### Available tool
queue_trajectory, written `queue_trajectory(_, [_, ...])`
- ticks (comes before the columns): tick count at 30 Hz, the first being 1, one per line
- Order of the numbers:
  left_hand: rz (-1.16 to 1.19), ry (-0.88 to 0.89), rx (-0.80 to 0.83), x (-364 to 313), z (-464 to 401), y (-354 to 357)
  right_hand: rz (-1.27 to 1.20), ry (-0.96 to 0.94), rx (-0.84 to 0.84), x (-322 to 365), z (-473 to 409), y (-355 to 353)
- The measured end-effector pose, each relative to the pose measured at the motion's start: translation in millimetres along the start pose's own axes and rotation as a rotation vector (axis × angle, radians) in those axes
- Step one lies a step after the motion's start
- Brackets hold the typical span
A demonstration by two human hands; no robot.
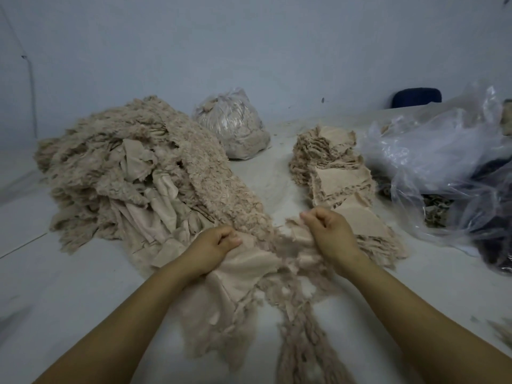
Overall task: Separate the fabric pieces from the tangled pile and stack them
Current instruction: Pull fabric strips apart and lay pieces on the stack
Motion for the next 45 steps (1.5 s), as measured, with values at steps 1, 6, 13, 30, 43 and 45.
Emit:
queue_trajectory(1, [-0.049, 0.007, 0.026, 0, 2, 0, -0.033, 0.032, -0.034, 0, 0, -3])
queue_trajectory(6, [0.496, -0.080, 0.212, -43, 15, 33, -0.280, 0.257, -0.155, 10, 13, 14])
queue_trajectory(13, [0.807, -0.344, -0.021, -58, 7, 50, -0.383, 0.286, 0.110, 13, 38, 34])
queue_trajectory(30, [0.488, -0.449, 0.046, -37, -5, -8, -0.049, 0.243, 0.147, -15, 38, -6])
queue_trajectory(43, [0.503, -0.369, 0.300, -61, 2, 11, -0.253, 0.179, -0.053, 11, 26, 35])
queue_trajectory(45, [0.478, -0.372, 0.285, -59, 1, 8, -0.307, 0.224, -0.142, 7, 24, 33])
Point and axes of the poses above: each hand's wrist, its own z-axis away from the middle knuckle, its own y-axis out of the palm, x = y × z, the point moved 3 cm from there along -z, towards the middle knuckle, and after that the axes turned 11 degrees about -y, right-handed, at the moved point
